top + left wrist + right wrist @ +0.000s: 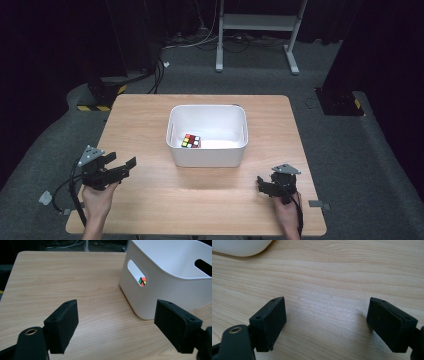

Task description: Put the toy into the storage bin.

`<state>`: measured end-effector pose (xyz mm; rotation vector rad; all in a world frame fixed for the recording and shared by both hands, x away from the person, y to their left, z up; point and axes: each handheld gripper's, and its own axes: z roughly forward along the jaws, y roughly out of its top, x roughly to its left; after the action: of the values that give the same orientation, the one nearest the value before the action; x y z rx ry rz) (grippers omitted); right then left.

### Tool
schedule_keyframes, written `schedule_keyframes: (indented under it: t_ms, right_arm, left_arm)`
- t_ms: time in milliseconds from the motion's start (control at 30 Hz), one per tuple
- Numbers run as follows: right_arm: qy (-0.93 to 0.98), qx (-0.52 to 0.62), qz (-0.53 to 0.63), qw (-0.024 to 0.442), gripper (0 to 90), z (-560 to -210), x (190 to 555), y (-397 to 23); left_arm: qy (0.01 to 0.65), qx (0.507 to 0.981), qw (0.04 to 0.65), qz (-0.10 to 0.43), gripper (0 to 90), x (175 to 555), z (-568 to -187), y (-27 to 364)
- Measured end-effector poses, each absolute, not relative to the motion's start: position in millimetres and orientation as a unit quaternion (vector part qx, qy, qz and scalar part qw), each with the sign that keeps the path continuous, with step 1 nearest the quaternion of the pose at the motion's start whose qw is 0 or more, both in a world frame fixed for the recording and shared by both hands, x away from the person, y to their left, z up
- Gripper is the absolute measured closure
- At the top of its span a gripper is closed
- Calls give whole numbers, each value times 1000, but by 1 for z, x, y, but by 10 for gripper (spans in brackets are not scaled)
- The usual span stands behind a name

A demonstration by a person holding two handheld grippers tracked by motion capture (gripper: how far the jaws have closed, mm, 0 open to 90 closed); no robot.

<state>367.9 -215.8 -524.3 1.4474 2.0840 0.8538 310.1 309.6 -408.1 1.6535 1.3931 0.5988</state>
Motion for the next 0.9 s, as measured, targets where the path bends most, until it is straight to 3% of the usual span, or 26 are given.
schedule_keyframes:
  t_ms: [900]
  right_arm:
    - [758, 526, 310, 230, 159, -524, 368, -216]
  left_arm:
    - [572, 664, 419, 238, 201, 310, -448, 308]
